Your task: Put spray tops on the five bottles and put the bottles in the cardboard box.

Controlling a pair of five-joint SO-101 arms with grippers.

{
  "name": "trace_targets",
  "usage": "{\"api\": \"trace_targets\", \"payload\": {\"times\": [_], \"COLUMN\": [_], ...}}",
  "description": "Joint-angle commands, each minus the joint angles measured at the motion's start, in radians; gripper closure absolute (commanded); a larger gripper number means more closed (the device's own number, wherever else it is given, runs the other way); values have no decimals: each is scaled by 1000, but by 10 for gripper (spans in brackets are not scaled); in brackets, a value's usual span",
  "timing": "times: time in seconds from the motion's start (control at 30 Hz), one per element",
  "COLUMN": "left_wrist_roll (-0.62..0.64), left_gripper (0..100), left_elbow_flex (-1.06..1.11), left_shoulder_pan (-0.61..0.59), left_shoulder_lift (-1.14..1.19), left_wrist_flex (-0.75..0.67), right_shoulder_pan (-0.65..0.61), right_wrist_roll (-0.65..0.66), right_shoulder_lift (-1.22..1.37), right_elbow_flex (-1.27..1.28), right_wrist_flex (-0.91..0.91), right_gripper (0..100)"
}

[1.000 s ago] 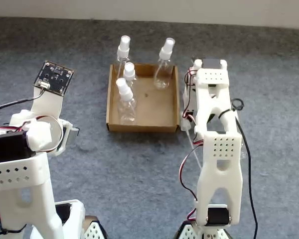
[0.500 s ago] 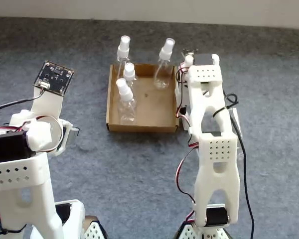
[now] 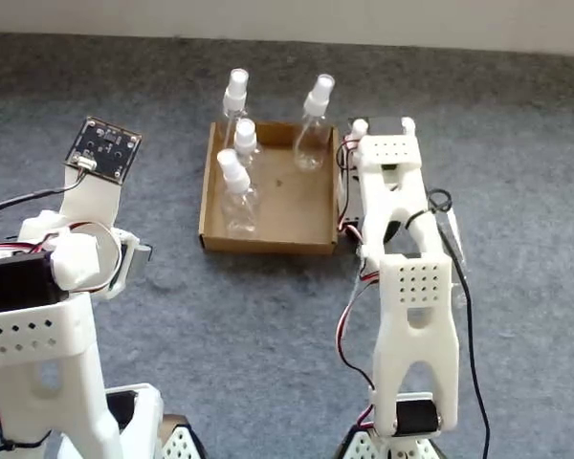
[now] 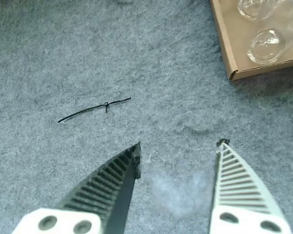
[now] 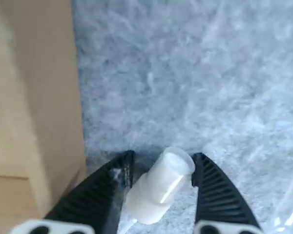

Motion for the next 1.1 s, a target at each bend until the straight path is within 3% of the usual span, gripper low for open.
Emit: {"api": "trace_targets", "payload": {"times": [0.0, 0.07, 0.17, 0.37, 0.53, 0.77, 0.9, 1.07], "left_wrist_roll": [8, 8, 8, 8, 6, -40, -123, -186], "left_gripper": [765, 765, 765, 768, 768, 768, 766, 765], "left_elbow_flex": [-8, -8, -7, -5, -5, -21, -27, -15], "left_shoulder_pan": [-16, -16, -16, -16, -16, -102, -217, -343], "left_shoulder_lift": [2, 2, 2, 2, 2, 2, 2, 4], "left_wrist_flex": [-11, -11, -11, -11, -11, -11, -17, -17], "right_shoulder_pan": [2, 25, 59, 111, 51, -278, -486, -714], "right_wrist_roll": [2, 2, 2, 2, -8, -8, -49, -98], "right_shoulder_lift": [5, 1, 1, -82, -355, -843, -986, -969], "right_elbow_flex": [10, 8, -30, -143, -79, 346, 588, 799], "right_wrist_flex": [15, 15, 18, 21, 22, -2, -159, -433], "right_gripper": [843, 864, 993, 995, 995, 995, 995, 995]}}
